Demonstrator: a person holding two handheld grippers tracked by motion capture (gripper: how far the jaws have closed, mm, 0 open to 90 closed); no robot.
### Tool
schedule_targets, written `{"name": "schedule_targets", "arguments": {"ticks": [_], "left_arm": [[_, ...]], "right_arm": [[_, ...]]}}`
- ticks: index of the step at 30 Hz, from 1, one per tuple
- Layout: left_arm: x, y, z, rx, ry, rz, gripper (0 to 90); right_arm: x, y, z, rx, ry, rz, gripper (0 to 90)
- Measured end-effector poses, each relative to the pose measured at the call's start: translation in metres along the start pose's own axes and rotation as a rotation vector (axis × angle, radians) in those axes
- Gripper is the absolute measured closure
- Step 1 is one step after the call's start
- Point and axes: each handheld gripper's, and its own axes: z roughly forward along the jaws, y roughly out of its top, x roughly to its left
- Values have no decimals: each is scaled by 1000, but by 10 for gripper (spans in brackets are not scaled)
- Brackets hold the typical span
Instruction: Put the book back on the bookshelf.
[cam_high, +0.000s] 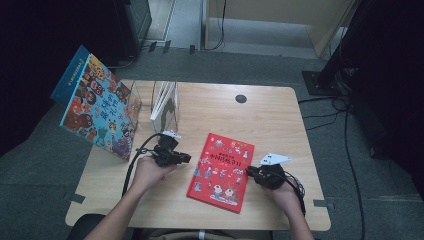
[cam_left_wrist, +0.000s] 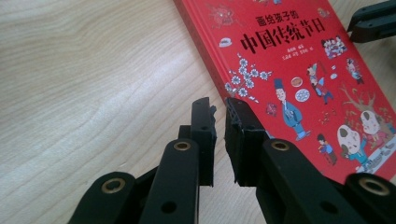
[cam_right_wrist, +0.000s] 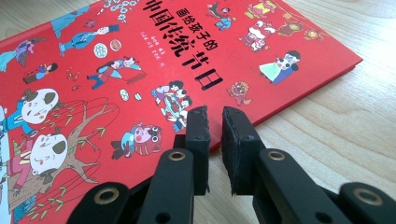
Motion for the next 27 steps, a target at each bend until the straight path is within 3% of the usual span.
{"name": "schedule_targets", "arguments": {"ticks": [8, 15, 27], "left_arm": [[-5, -3, 9, 35, -14, 10, 837], [-5, -4, 15, 46, -31, -1, 844], [-5, -6, 21, 71, -24, -11, 834]], "right_arm": [[3, -4, -3, 37, -8, -8, 855], [2, -3, -1, 29, -10, 5, 864], [1, 4, 8, 12, -11, 12, 872]]}}
